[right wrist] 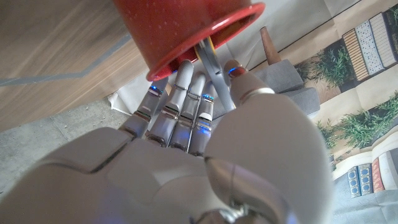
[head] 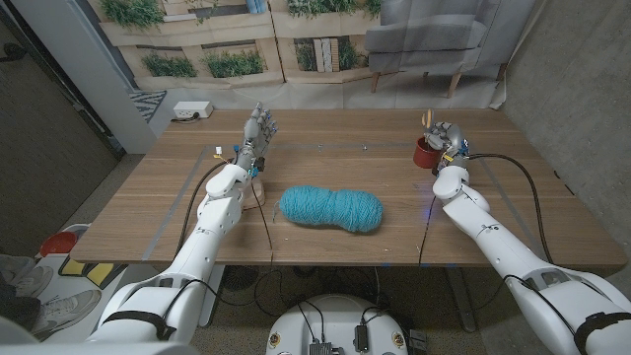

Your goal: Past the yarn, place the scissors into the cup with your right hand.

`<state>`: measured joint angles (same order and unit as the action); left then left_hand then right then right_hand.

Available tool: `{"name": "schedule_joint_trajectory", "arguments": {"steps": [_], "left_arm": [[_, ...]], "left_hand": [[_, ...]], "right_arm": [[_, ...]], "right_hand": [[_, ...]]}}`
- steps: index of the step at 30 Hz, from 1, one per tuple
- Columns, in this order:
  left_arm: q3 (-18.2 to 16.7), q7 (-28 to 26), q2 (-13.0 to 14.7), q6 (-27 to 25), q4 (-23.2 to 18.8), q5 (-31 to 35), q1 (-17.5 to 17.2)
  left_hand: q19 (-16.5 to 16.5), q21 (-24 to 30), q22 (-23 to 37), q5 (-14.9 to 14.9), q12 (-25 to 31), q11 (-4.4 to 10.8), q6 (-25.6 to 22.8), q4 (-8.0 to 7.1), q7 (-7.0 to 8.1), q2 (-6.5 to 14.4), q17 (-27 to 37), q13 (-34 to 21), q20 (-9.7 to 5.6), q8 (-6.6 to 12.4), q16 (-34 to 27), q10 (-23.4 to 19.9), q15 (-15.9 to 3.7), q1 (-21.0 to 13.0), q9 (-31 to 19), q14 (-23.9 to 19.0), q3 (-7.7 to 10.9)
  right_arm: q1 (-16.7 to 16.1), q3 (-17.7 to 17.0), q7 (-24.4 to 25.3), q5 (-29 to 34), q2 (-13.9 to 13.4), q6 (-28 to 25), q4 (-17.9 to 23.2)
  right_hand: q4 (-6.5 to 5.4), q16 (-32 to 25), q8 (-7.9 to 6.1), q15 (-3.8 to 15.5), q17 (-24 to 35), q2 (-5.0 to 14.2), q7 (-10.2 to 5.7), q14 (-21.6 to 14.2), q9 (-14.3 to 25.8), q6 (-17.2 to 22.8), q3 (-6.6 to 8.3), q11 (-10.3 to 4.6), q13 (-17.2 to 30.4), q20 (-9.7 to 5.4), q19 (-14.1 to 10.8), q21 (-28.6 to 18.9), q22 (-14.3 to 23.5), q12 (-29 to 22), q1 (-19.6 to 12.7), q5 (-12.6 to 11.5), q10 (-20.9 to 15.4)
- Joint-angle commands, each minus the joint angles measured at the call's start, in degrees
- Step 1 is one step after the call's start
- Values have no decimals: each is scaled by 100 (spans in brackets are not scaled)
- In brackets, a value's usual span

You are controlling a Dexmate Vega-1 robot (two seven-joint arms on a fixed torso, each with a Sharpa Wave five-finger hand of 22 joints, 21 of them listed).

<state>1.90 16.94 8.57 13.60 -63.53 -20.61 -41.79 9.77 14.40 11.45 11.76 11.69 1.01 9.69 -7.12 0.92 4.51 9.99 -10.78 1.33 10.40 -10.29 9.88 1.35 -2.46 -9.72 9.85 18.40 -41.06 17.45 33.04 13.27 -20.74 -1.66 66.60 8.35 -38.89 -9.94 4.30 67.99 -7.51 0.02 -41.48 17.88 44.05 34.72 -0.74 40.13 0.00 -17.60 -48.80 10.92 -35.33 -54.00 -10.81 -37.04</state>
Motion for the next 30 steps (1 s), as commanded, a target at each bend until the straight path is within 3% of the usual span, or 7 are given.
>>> {"name": "schedule_joint_trajectory", "arguments": {"steps": [1, 10, 14, 18, 26, 28, 30], "left_arm": [[-8, -27, -4, 12, -39, 0, -34], [-16, -33, 6, 5, -82, 0, -69], [-26, -34, 8, 7, -101, -9, -82], [-36, -38, 12, -2, -125, -18, -97], [-48, -25, 25, -5, -150, -29, -114], [-50, -21, 28, -8, -161, -32, -119], [-52, -16, 30, -14, -176, -38, -125]], "left_hand": [[331, -17, 19, 29, 18, 3, 590, 15, 9, 26, 20, -11, 23, 14, -27, 813, -22, -34, -27, 935, 11], [330, -20, 18, 29, 16, 5, 607, 19, 6, 30, 20, -11, 30, 8, -25, 817, -20, -39, -27, 936, 11], [330, -21, 18, 28, 15, 5, 608, 21, -2, 31, 20, -11, 29, 8, -24, 819, -19, -41, -27, 938, 10], [325, -21, 18, 28, 18, 6, 610, 22, 2, 32, 20, -11, 30, 8, -24, 811, -22, -43, -27, 937, 10], [328, -25, 18, 28, 17, 6, 611, 26, 1, 35, 20, -11, 28, 9, -25, 811, -21, -47, -27, 933, 9], [328, -25, 18, 28, 20, -1, 611, 27, 1, 35, 20, -11, 32, 9, -25, 805, -18, -48, -27, 934, 9], [324, -24, 18, 27, 19, -1, 613, 28, 5, 35, 20, -11, 25, 9, -25, 807, -22, -49, -27, 934, 8]], "right_arm": [[-62, -19, -62, -40, -41, -22, 95], [-104, -22, -137, -46, -94, 7, 188], [-120, -30, -157, -45, -107, -16, 247], [-129, -37, -211, -59, -129, -37, 296], [-142, -32, -262, -48, -154, -133, 380], [-151, -26, -307, -50, -178, -133, 409], [-156, -30, -299, -44, -177, -171, 436]], "right_hand": [[-90, 232, -50, 587, -257, -146, 38, 33, -45, -122, -21, 22, 8, -2, 89, 18, 1, 18, 347, -25, 74], [-193, 690, -53, 437, -710, -244, 106, 238, -131, -390, -161, 76, -63, -5, 226, 97, -11, 124, 968, -210, 314], [-158, 1059, -64, 365, -1135, -231, 123, 387, -179, -567, -183, 158, -175, -11, 317, 173, -24, 238, 1160, -336, 491], [-137, 1460, -72, 113, -1583, -244, 122, 605, -225, -775, -252, 202, -317, -20, 376, 270, -43, 378, 1423, -451, 710], [-86, 1873, -61, 19, -1993, -254, 164, 918, -269, -1075, -319, 235, -471, -38, 518, 427, -56, 547, 1635, -583, 1021], [-59, 2060, -64, -19, -2153, -250, 170, 1101, -286, -1199, -351, 370, -548, -23, 546, 487, -59, 613, 1705, -641, 1129], [-55, 2128, -66, -1, -2208, -252, 172, 1170, -292, -1239, -369, 365, -577, -10, 580, 518, -61, 641, 1740, -660, 1178]]}}
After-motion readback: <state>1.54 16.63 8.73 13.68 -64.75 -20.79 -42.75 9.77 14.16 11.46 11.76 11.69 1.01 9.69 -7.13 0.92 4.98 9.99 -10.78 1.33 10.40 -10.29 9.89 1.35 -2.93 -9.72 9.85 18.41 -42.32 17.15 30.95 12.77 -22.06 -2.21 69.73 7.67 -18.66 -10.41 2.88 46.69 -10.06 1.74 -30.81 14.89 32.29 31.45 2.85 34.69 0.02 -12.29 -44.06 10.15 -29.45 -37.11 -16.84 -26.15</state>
